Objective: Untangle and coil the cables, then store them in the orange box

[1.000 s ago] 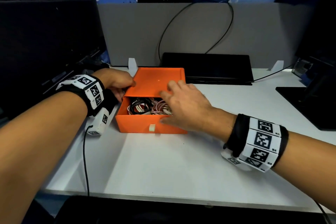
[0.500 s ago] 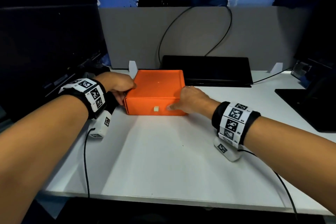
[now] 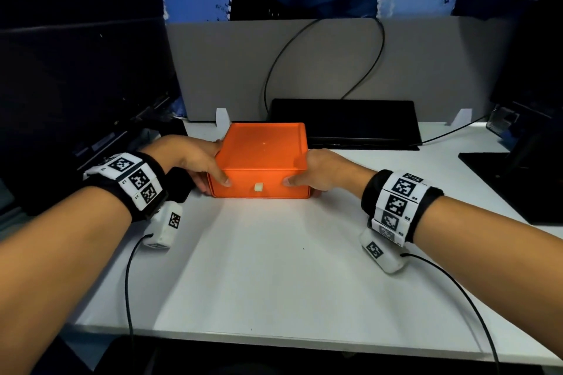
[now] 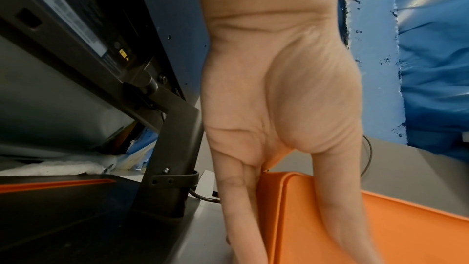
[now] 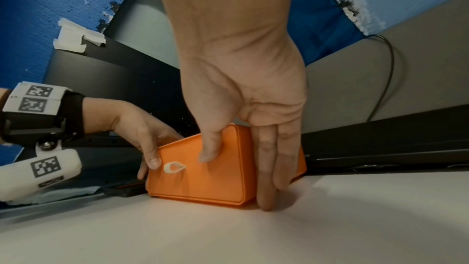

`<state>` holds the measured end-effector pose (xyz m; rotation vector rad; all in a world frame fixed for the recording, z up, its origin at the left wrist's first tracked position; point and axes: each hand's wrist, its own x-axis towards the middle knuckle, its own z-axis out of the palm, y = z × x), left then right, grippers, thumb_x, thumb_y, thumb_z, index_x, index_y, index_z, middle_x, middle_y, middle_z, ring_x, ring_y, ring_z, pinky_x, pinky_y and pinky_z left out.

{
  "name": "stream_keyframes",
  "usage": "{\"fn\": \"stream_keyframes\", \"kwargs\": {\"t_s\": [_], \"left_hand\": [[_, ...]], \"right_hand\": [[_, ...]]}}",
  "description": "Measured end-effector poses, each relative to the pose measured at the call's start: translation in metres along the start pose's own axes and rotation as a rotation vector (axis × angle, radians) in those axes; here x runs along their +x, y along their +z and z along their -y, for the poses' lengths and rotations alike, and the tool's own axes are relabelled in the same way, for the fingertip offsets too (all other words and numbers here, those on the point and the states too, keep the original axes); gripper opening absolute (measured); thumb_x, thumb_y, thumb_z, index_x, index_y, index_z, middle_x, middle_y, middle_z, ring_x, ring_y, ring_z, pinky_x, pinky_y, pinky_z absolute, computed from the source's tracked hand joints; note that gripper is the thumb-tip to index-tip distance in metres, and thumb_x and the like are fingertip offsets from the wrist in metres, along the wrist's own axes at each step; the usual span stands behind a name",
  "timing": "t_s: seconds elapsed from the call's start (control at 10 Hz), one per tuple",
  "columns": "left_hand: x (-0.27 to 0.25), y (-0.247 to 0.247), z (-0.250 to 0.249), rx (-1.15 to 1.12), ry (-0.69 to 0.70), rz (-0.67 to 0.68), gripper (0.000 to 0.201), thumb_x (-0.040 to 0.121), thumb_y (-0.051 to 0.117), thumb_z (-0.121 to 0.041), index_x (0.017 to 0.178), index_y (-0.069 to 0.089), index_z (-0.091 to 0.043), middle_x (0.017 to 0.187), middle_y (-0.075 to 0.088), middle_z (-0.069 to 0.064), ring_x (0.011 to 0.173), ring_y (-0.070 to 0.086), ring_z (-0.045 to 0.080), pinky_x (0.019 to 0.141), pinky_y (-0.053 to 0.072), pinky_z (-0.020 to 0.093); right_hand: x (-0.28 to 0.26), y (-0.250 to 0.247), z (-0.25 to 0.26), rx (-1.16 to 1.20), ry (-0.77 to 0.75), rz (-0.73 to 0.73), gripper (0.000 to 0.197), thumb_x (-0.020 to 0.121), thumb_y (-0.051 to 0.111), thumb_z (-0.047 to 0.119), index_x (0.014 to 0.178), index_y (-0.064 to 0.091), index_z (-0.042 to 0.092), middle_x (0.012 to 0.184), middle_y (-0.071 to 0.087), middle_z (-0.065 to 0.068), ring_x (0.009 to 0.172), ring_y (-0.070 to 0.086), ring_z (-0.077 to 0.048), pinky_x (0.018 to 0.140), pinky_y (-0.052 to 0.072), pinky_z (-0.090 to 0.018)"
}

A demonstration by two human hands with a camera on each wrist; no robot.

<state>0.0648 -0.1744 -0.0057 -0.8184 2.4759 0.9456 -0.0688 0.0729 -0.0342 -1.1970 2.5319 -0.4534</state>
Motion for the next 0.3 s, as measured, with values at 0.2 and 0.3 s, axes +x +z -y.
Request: {"fn": "stream_keyframes", "kwargs": {"t_s": [0.2,0.3], "left_hand": [[-0.027,0.002,-0.023,0.128,-0.013,-0.064,0.111,0.076,0.089,-0.033,0.16,0.016,-0.026,0.138,0.058,0.016,0.107,0.07,0.035,0.082,0.062,0.052],[-0.046,0.004,-0.054,0.291,0.084,-0.316,0.115,0.082,0.078,-0.055,0.163,0.003,-0.023,0.162,0.034,0.008,0.136,0.049,0.034,0.097,0.055,0.044]], "right_hand": [[-0.014,-0.023,-0.001,0.031,0.036,0.09,0.042,0.092,0.062,0.064,0.108,0.062,0.025,0.09,0.079,-0.001,0.07,0.078,-0.02,0.075,0.065,-0.036],[-0.027,-0.047,0.006,-0.07,0.003,0.011,0.046,0.097,0.054,0.065,0.097,0.066,0.02,0.09,0.078,-0.002,0.072,0.078,-0.019,0.076,0.063,-0.036]]}}
